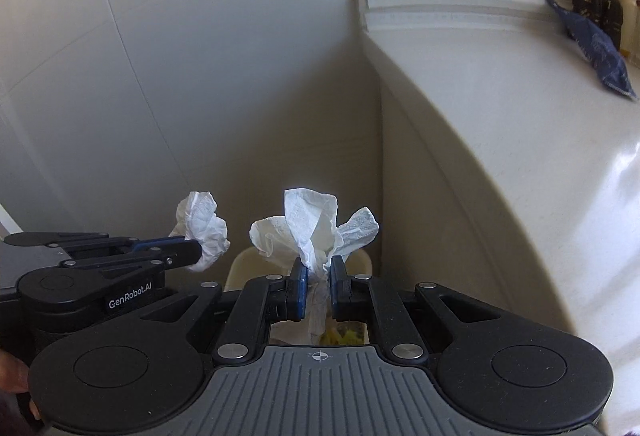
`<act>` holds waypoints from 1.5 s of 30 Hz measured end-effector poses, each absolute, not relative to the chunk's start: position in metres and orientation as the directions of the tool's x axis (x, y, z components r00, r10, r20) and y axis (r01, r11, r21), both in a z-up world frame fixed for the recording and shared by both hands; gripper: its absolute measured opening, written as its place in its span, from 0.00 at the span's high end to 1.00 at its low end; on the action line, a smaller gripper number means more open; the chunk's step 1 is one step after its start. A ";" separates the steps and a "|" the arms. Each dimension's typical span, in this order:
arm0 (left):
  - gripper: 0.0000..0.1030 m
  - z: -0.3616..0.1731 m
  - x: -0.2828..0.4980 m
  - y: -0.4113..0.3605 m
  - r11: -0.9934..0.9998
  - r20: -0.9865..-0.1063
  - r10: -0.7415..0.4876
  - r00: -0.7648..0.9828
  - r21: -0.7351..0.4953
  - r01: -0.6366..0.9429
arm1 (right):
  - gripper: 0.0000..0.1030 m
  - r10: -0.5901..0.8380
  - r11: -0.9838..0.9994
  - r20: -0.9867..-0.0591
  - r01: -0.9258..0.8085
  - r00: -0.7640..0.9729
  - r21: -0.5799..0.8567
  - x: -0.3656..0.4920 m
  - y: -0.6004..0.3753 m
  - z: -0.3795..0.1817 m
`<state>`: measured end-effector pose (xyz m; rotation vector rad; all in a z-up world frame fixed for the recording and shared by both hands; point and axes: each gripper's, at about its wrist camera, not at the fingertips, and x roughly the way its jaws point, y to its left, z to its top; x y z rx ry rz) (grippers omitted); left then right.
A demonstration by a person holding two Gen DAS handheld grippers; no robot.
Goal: Collect trash
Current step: 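Carry both tissues down to the wastebasket, then open both tools to drop the tissues into the wastebasket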
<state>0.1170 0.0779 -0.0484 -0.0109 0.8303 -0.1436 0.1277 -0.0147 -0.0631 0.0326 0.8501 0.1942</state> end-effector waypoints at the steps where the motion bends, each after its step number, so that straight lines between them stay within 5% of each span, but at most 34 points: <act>1: 0.96 -0.055 0.117 0.078 0.991 -0.742 -0.124 0.658 -0.059 0.119 | 0.91 0.183 0.982 -0.743 -0.157 0.643 0.106 0.128 -0.015 -0.063; 11: 0.96 -0.136 0.128 0.084 0.995 -0.840 -0.095 0.534 -0.076 0.058 | 0.91 0.192 0.981 -0.826 -0.085 0.530 0.174 0.147 -0.010 -0.171; 27: 0.94 -0.196 0.151 0.094 0.999 -0.901 -0.044 0.432 -0.037 0.023 | 0.83 0.163 0.985 -0.865 -0.033 0.475 0.167 0.182 -0.012 -0.231; 31: 0.74 -0.200 0.156 0.089 0.999 -0.901 -0.032 0.433 -0.021 0.031 | 0.78 0.184 0.981 -0.864 -0.040 0.468 0.188 0.182 -0.013 -0.234; 33: 0.66 -0.201 0.154 0.086 0.999 -0.898 -0.028 0.438 -0.009 0.047 | 0.55 0.196 0.978 -0.862 -0.036 0.468 0.203 0.182 -0.013 -0.235; 35: 0.62 -0.203 0.154 0.084 0.998 -0.898 -0.025 0.438 0.002 0.061 | 0.49 0.201 0.977 -0.857 -0.039 0.474 0.207 0.183 -0.015 -0.235; 45: 0.54 -0.205 0.155 0.080 0.998 -0.901 -0.029 0.434 0.001 0.069 | 0.49 0.201 0.978 -0.866 -0.039 0.458 0.206 0.182 -0.018 -0.235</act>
